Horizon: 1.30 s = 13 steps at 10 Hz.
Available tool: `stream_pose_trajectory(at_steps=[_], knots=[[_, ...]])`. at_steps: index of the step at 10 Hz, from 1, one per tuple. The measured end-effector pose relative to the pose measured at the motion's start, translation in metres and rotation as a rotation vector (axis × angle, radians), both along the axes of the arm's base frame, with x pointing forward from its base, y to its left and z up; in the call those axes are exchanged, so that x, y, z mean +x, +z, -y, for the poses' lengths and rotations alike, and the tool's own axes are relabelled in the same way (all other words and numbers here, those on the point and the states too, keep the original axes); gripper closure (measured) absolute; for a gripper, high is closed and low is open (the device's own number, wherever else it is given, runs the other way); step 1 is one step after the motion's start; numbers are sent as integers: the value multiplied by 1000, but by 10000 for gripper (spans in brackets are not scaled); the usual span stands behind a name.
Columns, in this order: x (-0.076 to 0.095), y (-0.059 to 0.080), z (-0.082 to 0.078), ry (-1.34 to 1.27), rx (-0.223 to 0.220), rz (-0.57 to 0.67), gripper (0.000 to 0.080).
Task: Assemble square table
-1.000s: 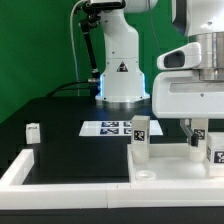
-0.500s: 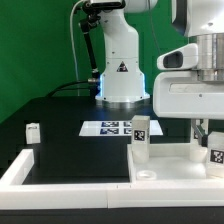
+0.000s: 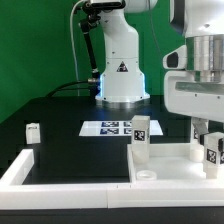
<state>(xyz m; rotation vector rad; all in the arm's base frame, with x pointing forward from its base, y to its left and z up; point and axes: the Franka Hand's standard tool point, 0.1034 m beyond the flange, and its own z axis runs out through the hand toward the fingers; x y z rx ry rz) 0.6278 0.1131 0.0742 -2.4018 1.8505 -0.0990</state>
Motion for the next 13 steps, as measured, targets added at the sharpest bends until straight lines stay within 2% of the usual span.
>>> stream_pose_trajectory(at_steps=[1, 2, 4, 5, 6, 7, 8, 9, 10, 13], knots=[[-1, 0, -1, -211, 60, -5, 507], [-1, 0, 1, -314, 99, -15, 507], [-2, 0, -1, -424, 120, -27, 507], [-1, -1, -1, -445, 122, -28, 451], [-2, -1, -1, -446, 121, -28, 315], [-2, -2, -1, -383, 110, -24, 315], [-2, -1, -6, -191, 68, -11, 184], [0, 2, -14, 46, 39, 9, 160], [-1, 3, -20, 168, 30, 21, 153], [-1, 2, -16, 373, -6, 31, 151]])
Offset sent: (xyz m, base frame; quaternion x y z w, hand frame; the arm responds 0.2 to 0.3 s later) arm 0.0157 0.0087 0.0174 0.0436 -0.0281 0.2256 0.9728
